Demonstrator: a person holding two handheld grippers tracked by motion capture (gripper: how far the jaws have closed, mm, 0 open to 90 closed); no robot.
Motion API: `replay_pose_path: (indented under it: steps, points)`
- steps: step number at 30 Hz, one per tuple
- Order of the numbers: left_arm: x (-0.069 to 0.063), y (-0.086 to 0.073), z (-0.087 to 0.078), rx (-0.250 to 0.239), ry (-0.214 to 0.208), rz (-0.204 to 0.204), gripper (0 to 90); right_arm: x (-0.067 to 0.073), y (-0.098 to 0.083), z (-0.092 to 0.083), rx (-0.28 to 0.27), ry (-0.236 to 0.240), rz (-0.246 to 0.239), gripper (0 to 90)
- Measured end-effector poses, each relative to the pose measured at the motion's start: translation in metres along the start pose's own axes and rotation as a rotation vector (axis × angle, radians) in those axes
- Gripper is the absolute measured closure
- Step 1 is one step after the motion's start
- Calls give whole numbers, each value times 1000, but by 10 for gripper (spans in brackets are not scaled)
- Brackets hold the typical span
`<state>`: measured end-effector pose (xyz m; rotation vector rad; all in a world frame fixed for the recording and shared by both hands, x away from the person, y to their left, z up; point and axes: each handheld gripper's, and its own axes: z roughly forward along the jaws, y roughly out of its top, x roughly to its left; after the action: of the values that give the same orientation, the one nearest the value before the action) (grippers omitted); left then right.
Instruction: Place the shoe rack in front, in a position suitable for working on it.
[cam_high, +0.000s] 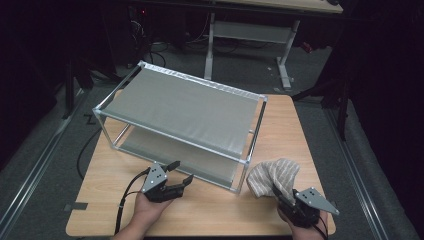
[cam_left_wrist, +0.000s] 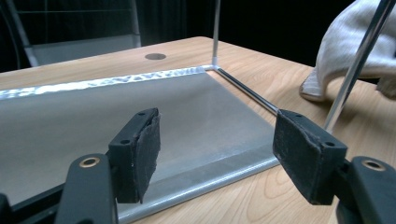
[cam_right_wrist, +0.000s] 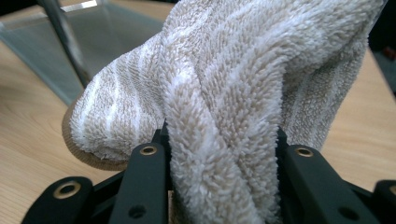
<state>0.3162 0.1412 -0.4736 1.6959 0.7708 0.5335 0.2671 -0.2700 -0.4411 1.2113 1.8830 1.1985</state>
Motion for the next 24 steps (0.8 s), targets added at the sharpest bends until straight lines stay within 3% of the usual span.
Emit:
replay_pose_path:
  steps: [9, 13, 19, 24]
  points:
    - [-3, 2, 13, 7, -32, 3, 323, 18, 10, -28, -141, 68, -6, 634]
    - [-4, 3, 14, 7, -34, 7, 323, 30, 15, -34, -178, 95, -38, 633]
    - [-2, 3, 10, 19, -30, -7, 323, 43, 16, -23, -142, 117, -95, 633]
    - [0, 0, 0, 8, -7, -8, 323, 47, 11, 0, -33, 138, -133, 628]
